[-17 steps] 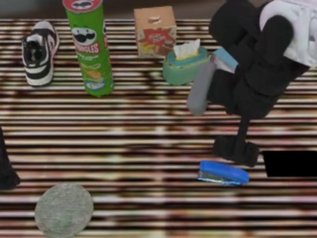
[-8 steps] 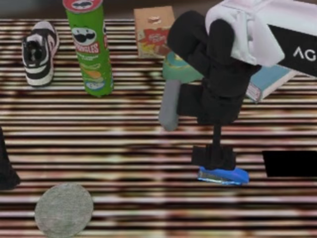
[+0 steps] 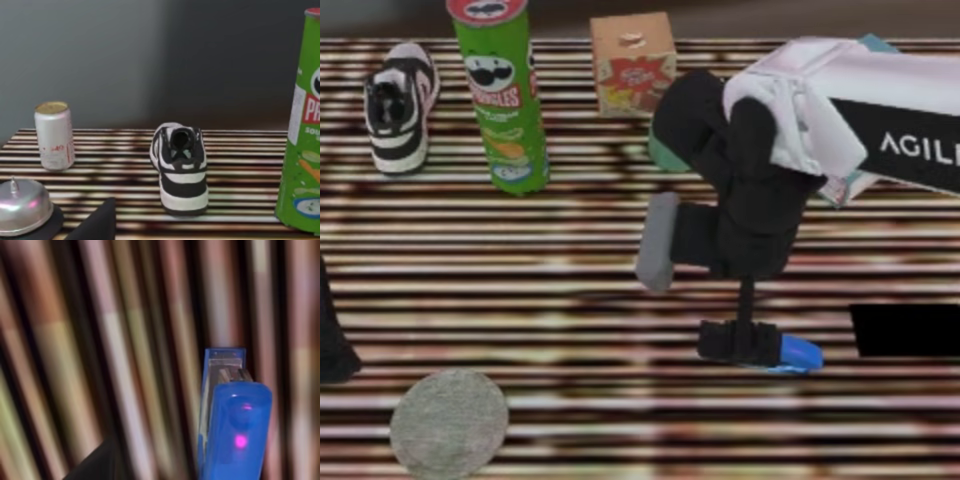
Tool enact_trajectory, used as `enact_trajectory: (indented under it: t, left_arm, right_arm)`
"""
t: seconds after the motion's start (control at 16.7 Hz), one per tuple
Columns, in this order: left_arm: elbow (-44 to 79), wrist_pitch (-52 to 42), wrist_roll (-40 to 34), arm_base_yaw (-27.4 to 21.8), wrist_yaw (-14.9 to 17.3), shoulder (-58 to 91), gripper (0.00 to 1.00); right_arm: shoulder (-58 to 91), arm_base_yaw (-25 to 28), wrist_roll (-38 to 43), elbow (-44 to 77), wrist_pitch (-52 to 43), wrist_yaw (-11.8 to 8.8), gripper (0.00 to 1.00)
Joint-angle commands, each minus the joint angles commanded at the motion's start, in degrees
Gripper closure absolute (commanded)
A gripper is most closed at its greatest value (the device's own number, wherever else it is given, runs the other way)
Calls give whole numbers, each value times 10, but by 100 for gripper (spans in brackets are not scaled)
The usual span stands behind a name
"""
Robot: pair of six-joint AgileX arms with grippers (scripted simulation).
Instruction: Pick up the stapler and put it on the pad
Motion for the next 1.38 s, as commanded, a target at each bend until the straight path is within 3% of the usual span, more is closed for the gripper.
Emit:
enact_trajectory:
  t: [0.3,0.6,1.38]
  left_arm:
    - [0,0,0,0,0,0,0]
    - [0,0,0,0,0,0,0]
    - [0,0,0,0,0,0,0]
  right_arm:
    - [33,2,2,-75,108,0,0]
    - [35,2,2,-80,114,0,0]
    - [35,2,2,-80,114,0,98]
